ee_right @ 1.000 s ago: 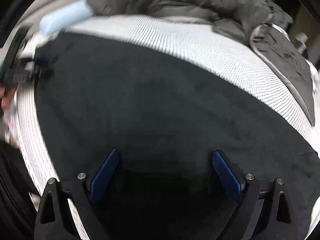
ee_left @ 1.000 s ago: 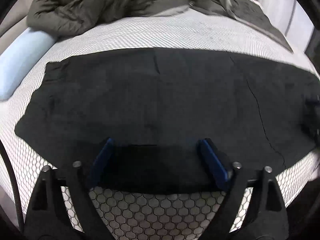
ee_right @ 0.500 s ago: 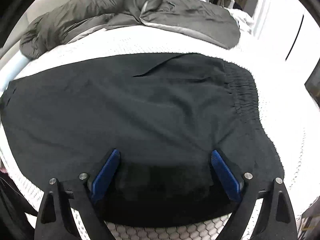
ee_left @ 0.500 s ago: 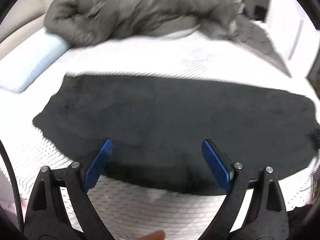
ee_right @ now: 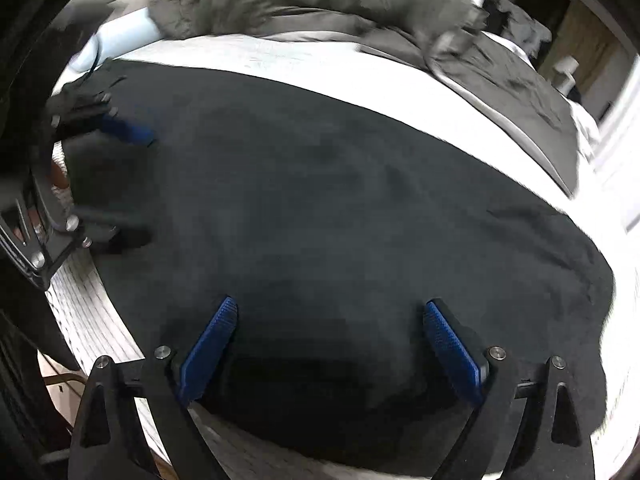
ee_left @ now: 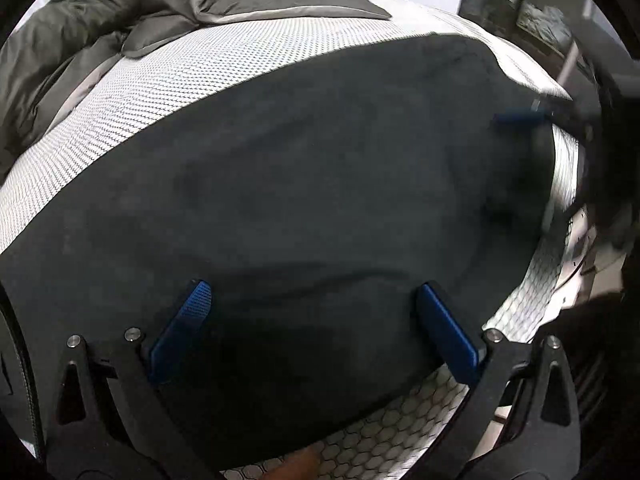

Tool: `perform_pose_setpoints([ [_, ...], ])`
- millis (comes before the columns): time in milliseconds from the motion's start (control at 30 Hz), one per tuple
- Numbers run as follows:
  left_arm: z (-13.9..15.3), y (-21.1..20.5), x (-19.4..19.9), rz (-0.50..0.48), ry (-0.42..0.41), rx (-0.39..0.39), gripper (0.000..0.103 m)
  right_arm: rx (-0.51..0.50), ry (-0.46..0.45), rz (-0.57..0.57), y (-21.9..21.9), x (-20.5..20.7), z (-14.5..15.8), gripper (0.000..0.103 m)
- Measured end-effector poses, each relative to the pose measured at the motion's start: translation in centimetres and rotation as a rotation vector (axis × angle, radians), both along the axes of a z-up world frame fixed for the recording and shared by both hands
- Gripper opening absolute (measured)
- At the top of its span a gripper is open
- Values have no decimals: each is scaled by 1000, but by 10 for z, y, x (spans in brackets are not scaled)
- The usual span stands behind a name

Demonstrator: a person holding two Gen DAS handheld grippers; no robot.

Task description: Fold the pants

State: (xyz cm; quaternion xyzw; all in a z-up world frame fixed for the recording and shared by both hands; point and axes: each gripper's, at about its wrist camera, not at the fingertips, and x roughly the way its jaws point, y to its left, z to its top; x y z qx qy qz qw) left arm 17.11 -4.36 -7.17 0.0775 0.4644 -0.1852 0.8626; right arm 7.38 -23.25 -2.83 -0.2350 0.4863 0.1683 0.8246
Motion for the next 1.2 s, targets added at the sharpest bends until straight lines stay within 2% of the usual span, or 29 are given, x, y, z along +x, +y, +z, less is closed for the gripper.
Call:
perform_pose_setpoints([
  [100, -3, 9, -1, 5, 8, -30, 102, -36, -36, -183, -69, 9, 9, 97],
  [233, -4, 12, -1, 10, 10, -31, 103, -111, -113, -576, -166, 27, 16, 98],
  [267, -5, 15, 0, 12, 12, -28, 103, -97, -115, -659, -184, 29, 16, 101],
  [300, -4, 16, 2, 14, 14, -23, 103, -16, -92, -691, -195, 30, 16, 101],
  [333, -2, 17, 3, 19, 17, -23, 103, -12, -94, -695, -195, 31, 15, 101],
  [433, 11, 24, 8, 50, 1, -21, 103, -134, -165, -634, -167, 32, 22, 101],
  [533, 26, 36, 25, 137, -51, 30, 103, -98, -213, -590, -144, 39, 35, 101],
  [667, 22, 43, 65, 182, 18, 52, 102, -125, -237, -523, -106, 43, 39, 101],
  [733, 17, 44, 77, 198, 39, 76, 102, -222, -232, -517, -99, 59, 32, 101],
  [800, 10, 45, 82, 208, 56, 87, 102, -327, -246, -550, -103, 69, 31, 101],
  [900, 0, 48, 83, 206, 68, 89, 103, -381, -248, -706, -146, 56, 31, 100],
  [933, -1, 51, 83, 207, 70, 81, 103, -349, -260, -747, -156, 52, 37, 100],
  [967, -1, 53, 82, 211, 71, 78, 102, -256, -285, -765, -164, 45, 48, 100],
  [1100, 9, 55, 80, 210, 58, 14, 102, 70, -345, -691, -155, 42, 81, 100],
  [1133, 12, 51, 81, 191, 59, -12, 102, 105, -329, -644, -141, 45, 82, 100],
  [1200, 13, 41, 84, 153, 57, -18, 102, 113, -282, -543, -107, 54, 76, 101],
])
